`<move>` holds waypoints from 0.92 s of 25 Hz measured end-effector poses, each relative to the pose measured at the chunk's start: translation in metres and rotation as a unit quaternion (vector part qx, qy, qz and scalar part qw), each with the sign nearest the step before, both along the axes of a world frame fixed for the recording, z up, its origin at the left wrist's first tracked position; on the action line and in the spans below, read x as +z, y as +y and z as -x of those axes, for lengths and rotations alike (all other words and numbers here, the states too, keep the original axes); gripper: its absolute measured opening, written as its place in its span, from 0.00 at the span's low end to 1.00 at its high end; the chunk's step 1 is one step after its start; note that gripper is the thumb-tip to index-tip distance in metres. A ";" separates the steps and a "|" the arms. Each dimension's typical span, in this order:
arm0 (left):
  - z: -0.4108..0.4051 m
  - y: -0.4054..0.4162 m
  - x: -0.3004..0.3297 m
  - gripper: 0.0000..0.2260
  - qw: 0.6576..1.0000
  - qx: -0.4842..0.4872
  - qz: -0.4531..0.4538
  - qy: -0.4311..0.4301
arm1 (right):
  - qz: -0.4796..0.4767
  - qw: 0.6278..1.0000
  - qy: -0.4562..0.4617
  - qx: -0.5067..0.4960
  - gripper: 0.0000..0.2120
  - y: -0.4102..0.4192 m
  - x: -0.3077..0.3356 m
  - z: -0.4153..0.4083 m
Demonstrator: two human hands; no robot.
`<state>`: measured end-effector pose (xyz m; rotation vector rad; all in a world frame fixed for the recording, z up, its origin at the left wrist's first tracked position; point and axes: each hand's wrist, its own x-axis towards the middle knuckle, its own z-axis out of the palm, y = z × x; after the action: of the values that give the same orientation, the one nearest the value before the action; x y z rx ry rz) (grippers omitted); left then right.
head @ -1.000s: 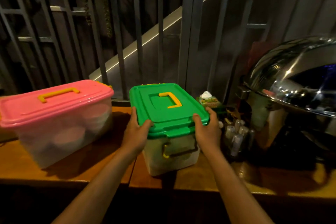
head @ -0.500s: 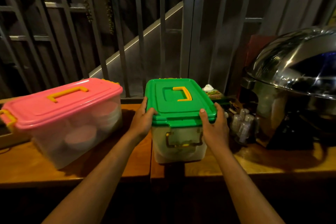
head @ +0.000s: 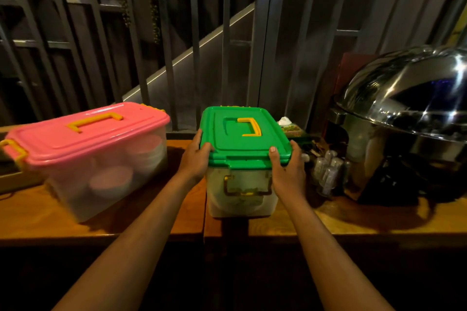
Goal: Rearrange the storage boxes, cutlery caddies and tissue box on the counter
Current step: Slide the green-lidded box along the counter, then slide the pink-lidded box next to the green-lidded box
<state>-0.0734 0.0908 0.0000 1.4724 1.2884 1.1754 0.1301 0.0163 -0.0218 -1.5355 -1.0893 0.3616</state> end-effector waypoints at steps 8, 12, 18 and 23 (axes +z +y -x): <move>0.015 -0.048 0.007 0.25 0.964 0.039 -0.119 0.236 | 0.030 0.978 -0.186 -0.091 0.27 -0.012 0.018 0.010; 0.060 -0.081 0.015 0.13 0.910 0.070 -0.228 0.338 | -0.063 0.945 -0.314 -0.067 0.22 -0.018 0.034 0.063; 0.184 -0.066 0.009 0.16 0.814 0.196 -0.298 0.459 | -0.096 0.928 -0.360 -0.005 0.20 0.008 0.033 0.175; 0.307 -0.034 0.011 0.16 0.780 0.205 -0.289 0.515 | -0.125 0.938 -0.321 0.040 0.18 0.043 0.022 0.306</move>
<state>-0.3802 0.0572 0.0106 2.5926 2.1784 1.0799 -0.1760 0.0592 0.0001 -1.4106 -1.6357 -0.2478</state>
